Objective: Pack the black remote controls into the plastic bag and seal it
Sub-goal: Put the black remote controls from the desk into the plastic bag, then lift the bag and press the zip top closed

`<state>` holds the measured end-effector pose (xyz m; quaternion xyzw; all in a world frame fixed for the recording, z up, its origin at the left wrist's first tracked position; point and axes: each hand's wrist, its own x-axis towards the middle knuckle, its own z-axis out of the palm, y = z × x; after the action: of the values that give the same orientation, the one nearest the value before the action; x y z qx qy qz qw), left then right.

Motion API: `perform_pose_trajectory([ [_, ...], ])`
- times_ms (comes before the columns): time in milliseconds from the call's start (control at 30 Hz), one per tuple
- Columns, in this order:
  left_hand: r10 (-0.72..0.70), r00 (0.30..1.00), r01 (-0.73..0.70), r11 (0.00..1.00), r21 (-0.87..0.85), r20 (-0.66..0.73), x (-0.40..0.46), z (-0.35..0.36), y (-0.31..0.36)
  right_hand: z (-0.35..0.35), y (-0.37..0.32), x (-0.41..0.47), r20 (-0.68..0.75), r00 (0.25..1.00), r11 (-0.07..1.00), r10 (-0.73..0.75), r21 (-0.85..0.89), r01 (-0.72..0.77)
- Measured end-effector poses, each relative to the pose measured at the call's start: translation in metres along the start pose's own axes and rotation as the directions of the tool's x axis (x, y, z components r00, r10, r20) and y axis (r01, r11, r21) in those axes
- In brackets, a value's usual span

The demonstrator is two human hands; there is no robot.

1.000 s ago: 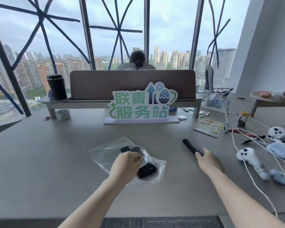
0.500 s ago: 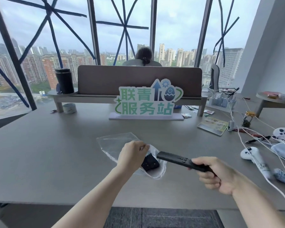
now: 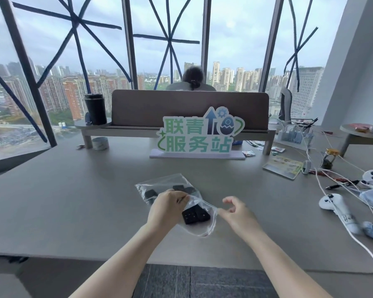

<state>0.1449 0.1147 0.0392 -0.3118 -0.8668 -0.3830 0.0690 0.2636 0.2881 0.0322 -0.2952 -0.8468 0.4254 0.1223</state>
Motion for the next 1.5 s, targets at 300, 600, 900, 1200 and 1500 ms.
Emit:
perform_pose_trajectory([
  [300,-0.140,0.902,-0.045,0.911,0.411,0.409,-0.017,-0.021,-0.020,0.032,-0.004,0.027,-0.122,0.991,0.998,-0.053,-0.043,0.049],
  [600,-0.223,0.974,0.170,0.851,-0.497,-0.049,0.039,-0.125,0.042,-0.054,-0.115,0.017,-0.028,0.996,0.711,-0.086,0.699,0.081],
  [900,-0.132,0.991,0.110,0.714,-0.692,0.022,0.061,-0.155,0.065,-0.105,-0.154,0.002,-0.045,0.974,0.608,-0.224,0.775,0.175],
  [1200,-0.157,0.984,0.081,0.827,-0.556,-0.089,0.042,-0.124,0.057,-0.122,-0.146,-0.020,-0.098,0.976,0.639,-0.192,0.743,0.200],
  [1500,-0.096,0.995,0.046,0.696,-0.716,-0.029,0.036,-0.112,0.109,-0.140,-0.145,-0.032,-0.538,0.650,0.827,-0.537,-0.182,0.532],
])
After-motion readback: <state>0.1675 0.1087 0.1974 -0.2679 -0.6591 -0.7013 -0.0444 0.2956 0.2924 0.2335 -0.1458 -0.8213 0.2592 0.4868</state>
